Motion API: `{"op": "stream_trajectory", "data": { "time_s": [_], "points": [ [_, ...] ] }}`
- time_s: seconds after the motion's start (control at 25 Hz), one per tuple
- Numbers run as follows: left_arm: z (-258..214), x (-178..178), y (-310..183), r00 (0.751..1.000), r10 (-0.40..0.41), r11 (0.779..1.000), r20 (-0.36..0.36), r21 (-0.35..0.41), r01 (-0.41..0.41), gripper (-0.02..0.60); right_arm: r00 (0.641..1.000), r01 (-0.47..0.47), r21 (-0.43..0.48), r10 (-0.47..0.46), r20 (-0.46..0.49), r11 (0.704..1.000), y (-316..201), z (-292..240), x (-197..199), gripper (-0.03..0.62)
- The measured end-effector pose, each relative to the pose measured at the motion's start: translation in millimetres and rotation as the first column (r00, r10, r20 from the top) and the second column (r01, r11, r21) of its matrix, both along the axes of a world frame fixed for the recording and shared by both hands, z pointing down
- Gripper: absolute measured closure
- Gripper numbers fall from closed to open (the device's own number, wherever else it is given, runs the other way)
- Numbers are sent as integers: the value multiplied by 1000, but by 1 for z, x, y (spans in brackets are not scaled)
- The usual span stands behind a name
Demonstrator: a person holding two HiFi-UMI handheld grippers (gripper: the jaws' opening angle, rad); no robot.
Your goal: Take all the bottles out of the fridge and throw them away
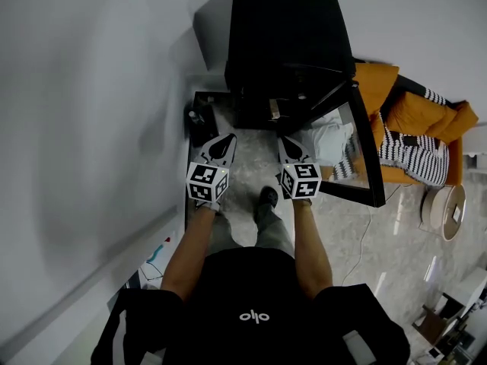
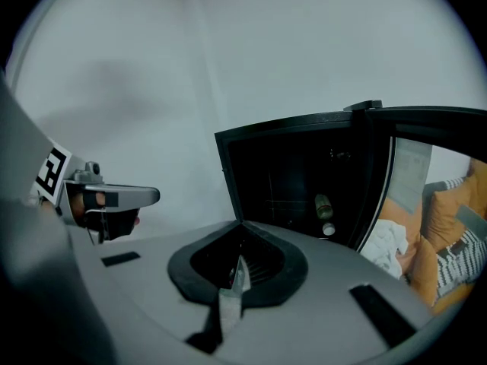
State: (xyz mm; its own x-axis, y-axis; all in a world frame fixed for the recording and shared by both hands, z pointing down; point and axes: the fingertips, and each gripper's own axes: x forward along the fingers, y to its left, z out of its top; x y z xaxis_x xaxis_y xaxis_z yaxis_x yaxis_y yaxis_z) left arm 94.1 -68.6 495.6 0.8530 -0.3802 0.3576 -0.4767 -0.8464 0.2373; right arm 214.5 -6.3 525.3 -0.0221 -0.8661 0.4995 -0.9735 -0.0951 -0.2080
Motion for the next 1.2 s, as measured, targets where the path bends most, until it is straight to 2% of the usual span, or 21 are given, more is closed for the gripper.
{"op": "stream_trajectory", "data": {
  "time_s": [0.2, 0.4, 0.6, 0.8, 1.04, 1.2],
  "points": [
    [19, 8, -6, 1000, 11, 1000, -17, -8, -11, 575, 999, 1, -28, -2, -35, 1000, -7, 29, 7, 585],
    [54, 20, -24, 999, 50, 999, -13, 21, -50, 575, 999, 2, -41, -4, -44, 999, -27, 77, 22, 585],
    [99, 24, -49, 998, 66, 997, -3, 38, -66, 575, 998, -1, -56, -2, -59, 998, -51, 138, 40, 585],
    [150, 32, -68, 997, 77, 996, 2, 51, -77, 575, 997, -10, -29, 8, -74, 1000, -75, 197, 59, 585],
    [216, 51, -81, 996, 86, 995, -4, 49, -85, 575, 996, -65, 21, 66, -61, 998, -91, 268, 85, 585],
    [255, 68, -78, 994, 105, 994, 2, 38, -105, 575, 995, -68, 3, 68, -73, 998, -95, 310, 100, 580]
  ]
}}
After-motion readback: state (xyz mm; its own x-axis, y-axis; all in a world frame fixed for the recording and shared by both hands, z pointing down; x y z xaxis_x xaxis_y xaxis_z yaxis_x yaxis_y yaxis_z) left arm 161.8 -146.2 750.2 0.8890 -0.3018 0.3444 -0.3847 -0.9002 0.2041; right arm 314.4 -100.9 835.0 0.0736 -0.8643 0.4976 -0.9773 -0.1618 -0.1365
